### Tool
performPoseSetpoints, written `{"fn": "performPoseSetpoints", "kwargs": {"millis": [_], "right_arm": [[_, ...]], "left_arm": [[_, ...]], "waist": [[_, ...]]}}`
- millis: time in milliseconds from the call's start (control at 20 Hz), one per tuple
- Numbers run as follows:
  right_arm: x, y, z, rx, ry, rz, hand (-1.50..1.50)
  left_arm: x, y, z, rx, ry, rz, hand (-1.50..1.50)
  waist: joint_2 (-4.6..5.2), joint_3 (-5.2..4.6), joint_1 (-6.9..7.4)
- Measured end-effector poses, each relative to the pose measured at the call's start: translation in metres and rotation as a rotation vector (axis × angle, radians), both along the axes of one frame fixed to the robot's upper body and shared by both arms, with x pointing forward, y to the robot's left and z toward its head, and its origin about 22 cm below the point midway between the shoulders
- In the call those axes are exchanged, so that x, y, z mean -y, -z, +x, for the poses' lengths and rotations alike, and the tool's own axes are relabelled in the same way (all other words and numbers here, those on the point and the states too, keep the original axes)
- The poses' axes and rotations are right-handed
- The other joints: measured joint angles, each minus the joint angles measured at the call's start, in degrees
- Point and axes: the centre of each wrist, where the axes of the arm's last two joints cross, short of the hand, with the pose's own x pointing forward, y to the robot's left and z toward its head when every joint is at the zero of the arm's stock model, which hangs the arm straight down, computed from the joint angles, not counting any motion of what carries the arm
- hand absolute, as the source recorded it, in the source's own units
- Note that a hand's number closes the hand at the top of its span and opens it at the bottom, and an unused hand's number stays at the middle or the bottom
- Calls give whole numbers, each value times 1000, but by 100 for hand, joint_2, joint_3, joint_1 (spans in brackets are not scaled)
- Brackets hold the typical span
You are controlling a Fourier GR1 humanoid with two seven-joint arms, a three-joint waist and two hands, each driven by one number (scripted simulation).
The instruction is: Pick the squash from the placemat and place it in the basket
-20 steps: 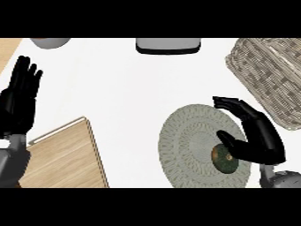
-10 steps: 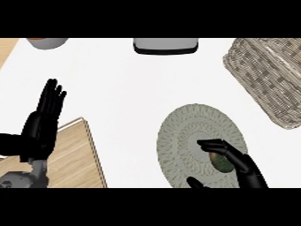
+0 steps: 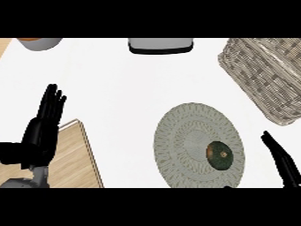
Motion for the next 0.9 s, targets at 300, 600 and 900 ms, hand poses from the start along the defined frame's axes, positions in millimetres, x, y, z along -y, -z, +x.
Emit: {"fn": "performPoseSetpoints", "kwargs": {"millis": [300, 600, 900], "right_arm": [[16, -45, -26, -243, 57, -235, -150], [4, -63, -20, -486, 29, -334, -150], [-24, -84, 3, -576, 55, -371, -150]], "left_arm": [[2, -2, -3, 1, 11, 1, 0], [12, -4, 0, 12, 41, -2, 0], [13, -7, -2, 4, 52, -9, 0]], "waist": [[35, -7, 106], [63, 17, 253], [58, 37, 321]]}}
